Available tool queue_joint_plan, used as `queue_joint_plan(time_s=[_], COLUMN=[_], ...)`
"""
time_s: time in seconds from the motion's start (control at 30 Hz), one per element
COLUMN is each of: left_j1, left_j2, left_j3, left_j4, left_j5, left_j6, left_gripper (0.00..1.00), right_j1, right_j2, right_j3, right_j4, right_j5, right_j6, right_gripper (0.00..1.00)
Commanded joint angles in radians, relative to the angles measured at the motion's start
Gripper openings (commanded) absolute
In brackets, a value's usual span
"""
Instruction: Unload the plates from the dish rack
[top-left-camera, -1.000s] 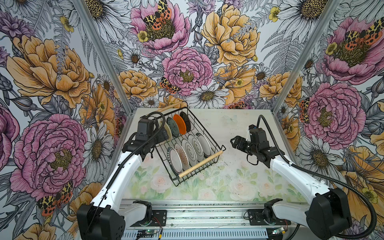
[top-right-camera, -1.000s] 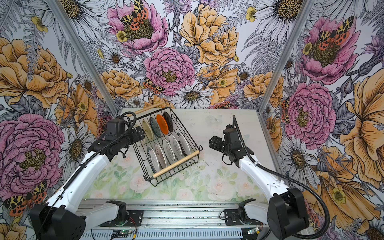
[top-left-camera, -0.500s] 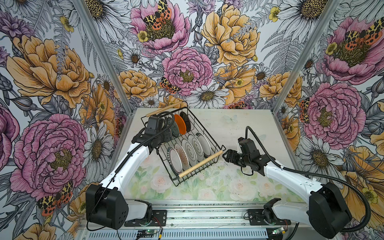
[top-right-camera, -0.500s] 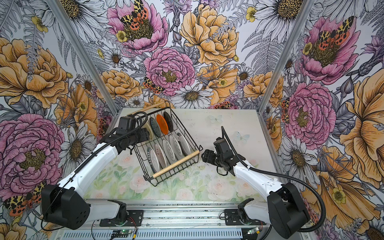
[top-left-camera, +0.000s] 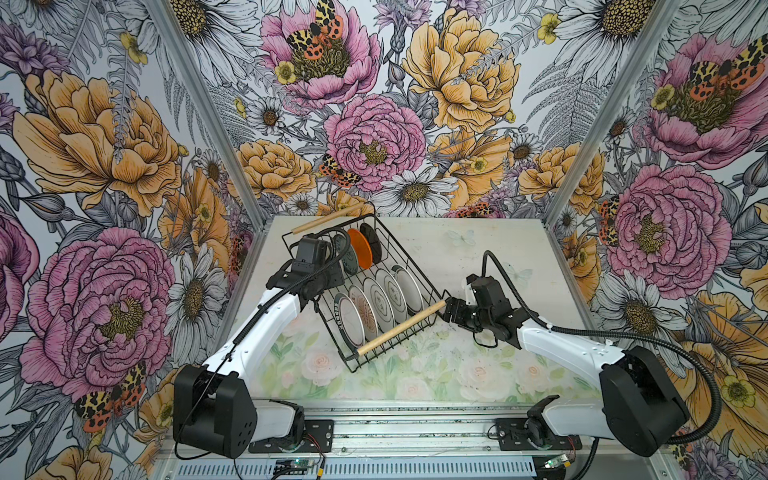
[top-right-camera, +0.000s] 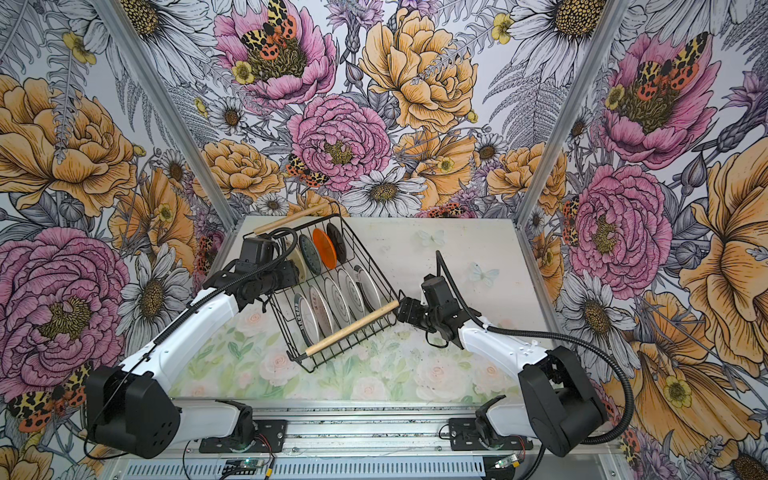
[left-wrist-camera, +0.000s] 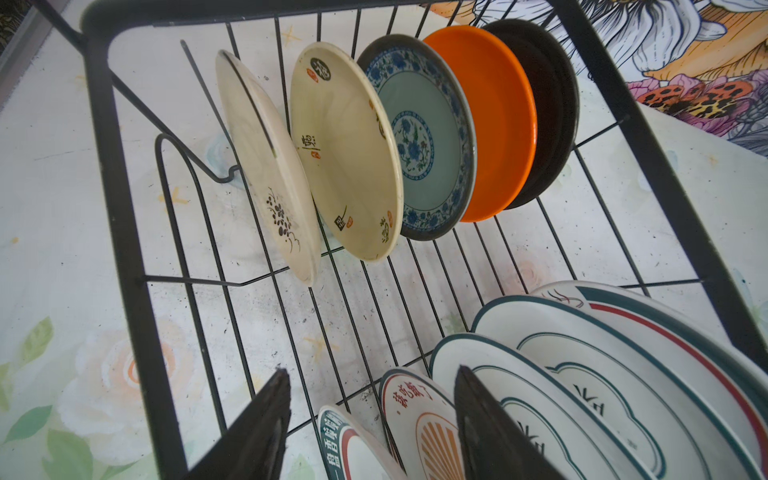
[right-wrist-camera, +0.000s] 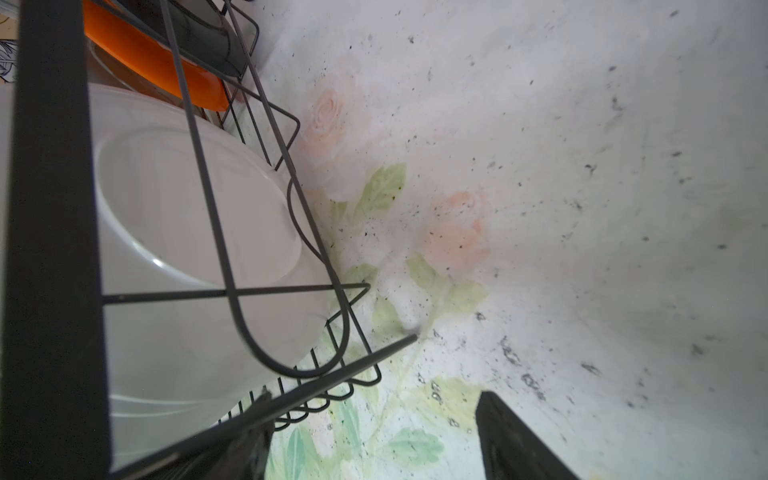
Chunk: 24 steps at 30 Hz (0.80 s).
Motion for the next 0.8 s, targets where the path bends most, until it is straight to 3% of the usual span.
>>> queue_joint_plan(time_s=[0.0,0.77], left_j1=[0.014,0.1], left_j2=[0.009,0.001], left_j3=[-0.02,-0.111], left_j4=[0.045,0.012], left_j5=[0.02,0.029], left_j6=[0.011,-0.068], left_gripper=[0.63,0.55], right_j1=[0.008,-0.073], right_j2=[0.029,0.248], right_j3=[-0.026,0.109], right_j4=[0.111,0.288], right_j5=[-0.02,-0.002], right_j6=[0.035,0.036], right_gripper=[0.78,0.77])
